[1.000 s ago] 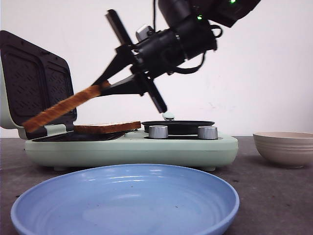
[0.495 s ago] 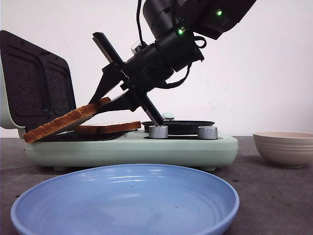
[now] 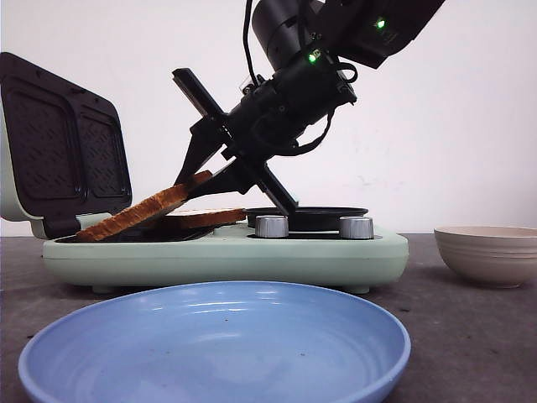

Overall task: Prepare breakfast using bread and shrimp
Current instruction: 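Carry the bread with the right gripper over the sandwich maker, then lay the bread on the sandwich maker plate and release, raise right gripper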

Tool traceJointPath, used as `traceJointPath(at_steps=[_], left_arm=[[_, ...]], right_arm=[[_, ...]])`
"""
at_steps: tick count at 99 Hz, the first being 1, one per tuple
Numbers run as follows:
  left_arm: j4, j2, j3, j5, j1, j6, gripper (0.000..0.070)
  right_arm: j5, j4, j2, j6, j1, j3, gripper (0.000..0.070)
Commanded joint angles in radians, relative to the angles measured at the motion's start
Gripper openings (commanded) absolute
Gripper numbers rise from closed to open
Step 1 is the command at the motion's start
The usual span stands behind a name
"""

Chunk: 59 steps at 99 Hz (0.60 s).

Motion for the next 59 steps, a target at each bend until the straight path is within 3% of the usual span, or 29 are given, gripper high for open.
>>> traceJointPath(at_steps=[1,9,35,39,47,59], left_arm=[[0.009,0.004,0.006,-0.003,-0.003,0.013,0.0028],[0.009,0.004,0.006,-0.003,-0.003,0.013,0.0028],[0.008,0.003,0.006,-0.003,-0.003,0.013,0.0028],[0.007,0.003,0.006,-0.003,-0.003,0.013,0.0028],[0.005,0.004,0.006,-0.003,-0.003,0.013,0.0028],[0.005,0.003,0.006,-0.003,-0.003,0.013,0.0028]], right_arm=[[-0.039,-0.008,0.035,-0.009,-0.001,0.012,0.0002],[-0.079,-0.014,0.042,-0.011,-0.001,0.012,0.0002],[-0.092,-0.013,0.043,-0.030,0.004,0.012,0.0015],[-0.097,-0.013,0.043,-0.037,0.004,0.012,0.0061],[-0.098,-0.013,0.043,-0.039,0.003,0.012,0.0222],[-0.098,-0.012,0.043,-0.053,0.003,0.012,0.0289]])
